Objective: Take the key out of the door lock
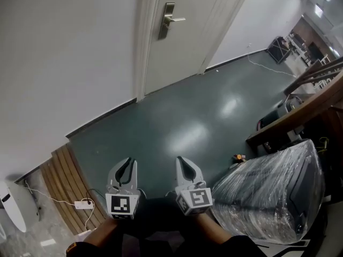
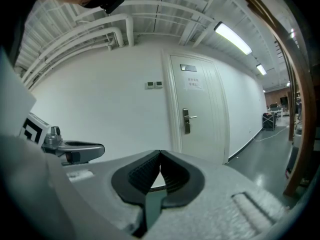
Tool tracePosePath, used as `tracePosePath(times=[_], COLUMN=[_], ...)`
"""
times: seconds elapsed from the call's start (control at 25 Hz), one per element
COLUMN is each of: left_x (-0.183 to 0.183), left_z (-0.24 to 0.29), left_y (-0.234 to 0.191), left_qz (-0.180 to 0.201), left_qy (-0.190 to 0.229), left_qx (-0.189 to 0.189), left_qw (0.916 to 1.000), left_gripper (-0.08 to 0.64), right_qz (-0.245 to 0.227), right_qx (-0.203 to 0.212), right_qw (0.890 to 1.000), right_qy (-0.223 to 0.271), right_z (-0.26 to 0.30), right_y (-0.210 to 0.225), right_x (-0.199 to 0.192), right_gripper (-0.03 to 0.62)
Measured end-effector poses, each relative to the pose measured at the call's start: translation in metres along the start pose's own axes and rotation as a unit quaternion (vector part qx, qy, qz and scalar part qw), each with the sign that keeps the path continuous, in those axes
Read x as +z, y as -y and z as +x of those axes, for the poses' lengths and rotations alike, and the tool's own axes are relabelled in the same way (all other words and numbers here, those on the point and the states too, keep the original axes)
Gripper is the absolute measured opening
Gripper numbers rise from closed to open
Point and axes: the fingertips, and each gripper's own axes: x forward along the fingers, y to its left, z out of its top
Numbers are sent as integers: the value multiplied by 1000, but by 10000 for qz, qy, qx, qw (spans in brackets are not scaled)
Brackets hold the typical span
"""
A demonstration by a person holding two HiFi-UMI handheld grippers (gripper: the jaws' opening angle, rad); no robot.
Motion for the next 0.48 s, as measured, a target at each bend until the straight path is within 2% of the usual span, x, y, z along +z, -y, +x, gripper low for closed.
tracePosePath(times=[0.08,0.12,0.2,0.48], left_x=[-1,-3,-5,-14], left_z=[-1,-1,-1,4], left_y=[-2,-4,-8,-15], left_qz=[41,82,131,18], left_qy=[-33,-57,-98,-227], left_qx=[22,37,58,42], left_qw=[10000,9999,9999,9997], left_gripper=[55,55,55,44], right_qz=[62,102,153,241], right_qx=[44,89,137,146], right_qw=[10000,9999,9997,9994], right_qy=[-45,-73,-137,-203], right_z=[1,3,7,14], right_y=[-1,-3,-6,-11], right_x=[-2,-4,-7,-11], right_gripper=[-8,25,38,20])
